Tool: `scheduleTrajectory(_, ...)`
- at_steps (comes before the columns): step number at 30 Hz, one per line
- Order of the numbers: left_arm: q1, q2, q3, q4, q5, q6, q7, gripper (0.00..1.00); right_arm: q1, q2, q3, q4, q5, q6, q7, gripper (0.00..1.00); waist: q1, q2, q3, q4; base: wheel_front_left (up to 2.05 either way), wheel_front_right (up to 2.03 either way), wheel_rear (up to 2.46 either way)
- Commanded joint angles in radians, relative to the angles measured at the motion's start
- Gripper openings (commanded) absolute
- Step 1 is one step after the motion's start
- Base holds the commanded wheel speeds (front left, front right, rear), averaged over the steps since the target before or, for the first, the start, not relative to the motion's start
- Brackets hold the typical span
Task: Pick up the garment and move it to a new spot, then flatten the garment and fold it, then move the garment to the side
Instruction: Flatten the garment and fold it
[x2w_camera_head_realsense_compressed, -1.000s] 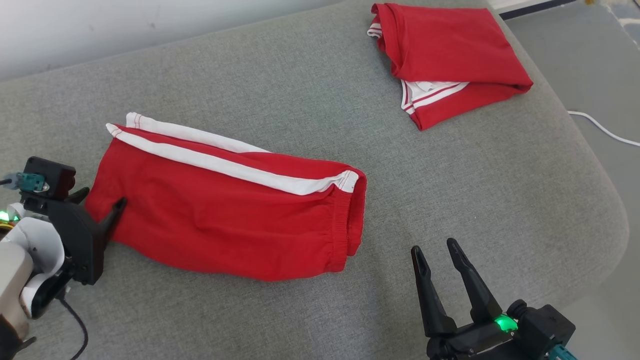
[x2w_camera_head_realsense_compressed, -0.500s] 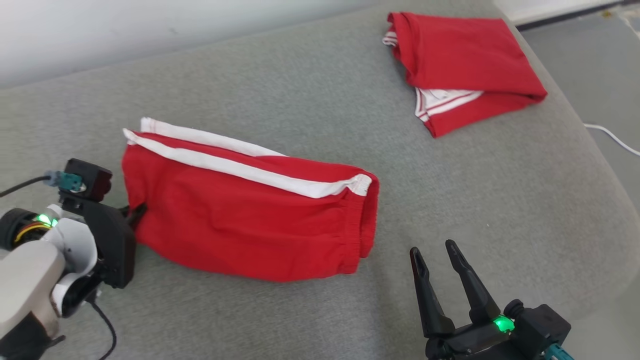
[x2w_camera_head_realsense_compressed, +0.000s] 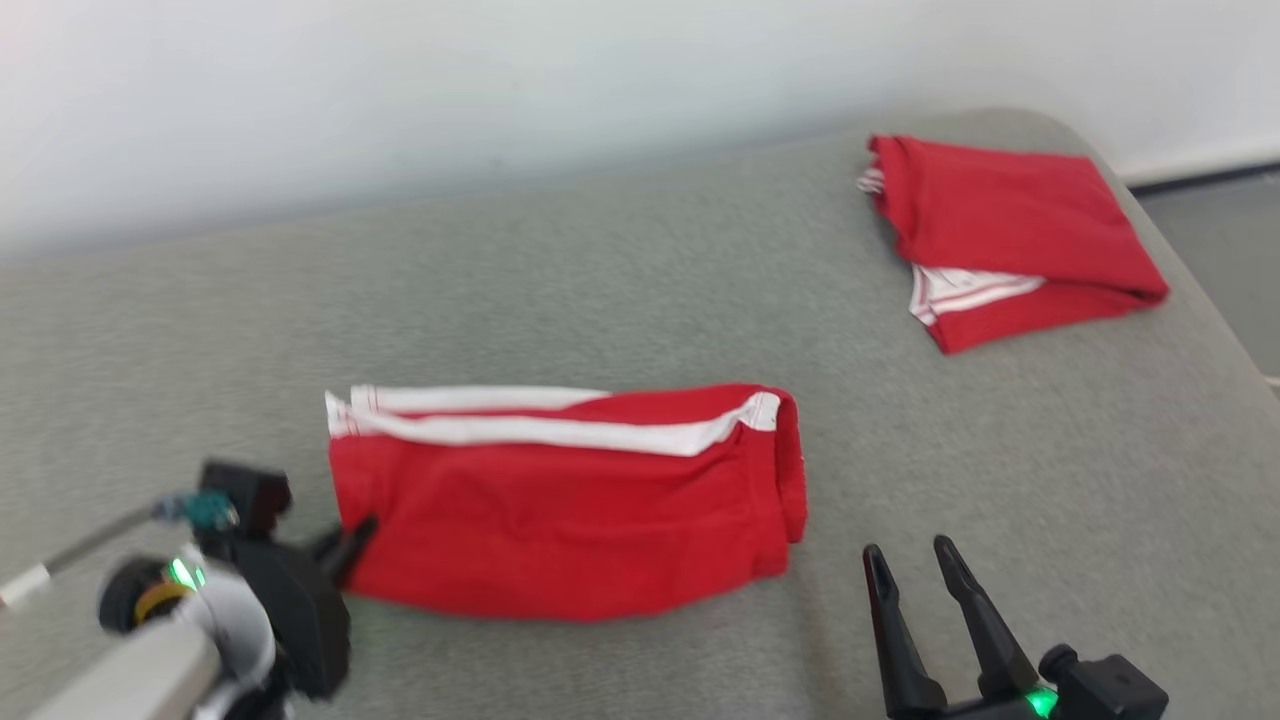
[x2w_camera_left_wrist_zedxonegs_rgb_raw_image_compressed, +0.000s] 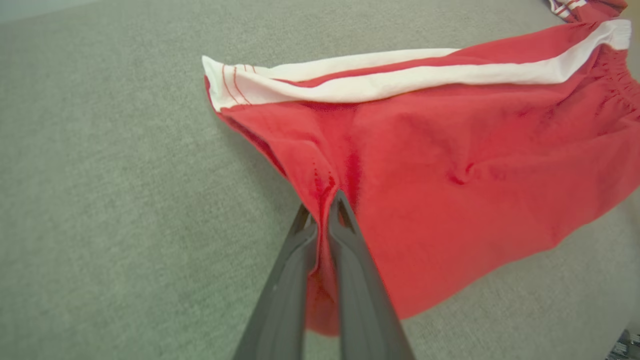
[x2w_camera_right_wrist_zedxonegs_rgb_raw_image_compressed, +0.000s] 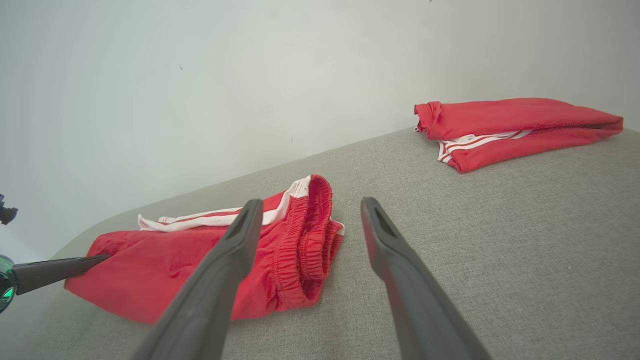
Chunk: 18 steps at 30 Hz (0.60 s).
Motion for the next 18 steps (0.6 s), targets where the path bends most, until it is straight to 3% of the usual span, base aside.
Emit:
scheduleTrajectory(1, 0.027, -0.002, 0.0, -0.008, -0.011, 0.007, -0.006, 0.0, 0.012, -0.004, -0.003, 0.0, -0.007, -0.002, 0.0, 1.0, 0.0001, 0.0001, -0.056, 0.06, 0.0, 0.0, 0.0)
scheduleTrajectory(7, 0.129, -0.013, -0.007, -0.069, -0.018, 0.056, -0.065, 0.0, 0.039, -0.01, -0.022, 0.005, -0.017, -0.002, 0.0, 1.0, 0.0001, 0.0001, -0.068, 0.102, 0.0, 0.0, 0.0)
scheduleTrajectory(8, 0.134, -0.013, -0.009, -0.07, 0.001, 0.06, -0.088, 0.43, 0.04, -0.013, -0.018, 0.007, -0.019, -0.002, 0.002, 1.0, 0.0001, 0.0001, -0.069, 0.107, 0.0, 0.0, 0.0)
scheduleTrajectory(9, 0.14, -0.018, -0.01, -0.065, 0.009, 0.065, -0.109, 1.0, 0.041, -0.017, -0.017, 0.009, -0.018, -0.002, 0.004, 1.0, 0.0001, 0.0001, -0.071, 0.112, 0.0, 0.0, 0.0)
scheduleTrajectory(18, 0.177, -0.074, 0.044, -0.021, 0.045, 0.115, -0.303, 1.0, 0.043, -0.039, -0.048, -0.011, -0.024, -0.002, 0.016, 1.0, 0.0001, 0.0001, -0.122, 0.165, 0.0, 0.0, 0.0)
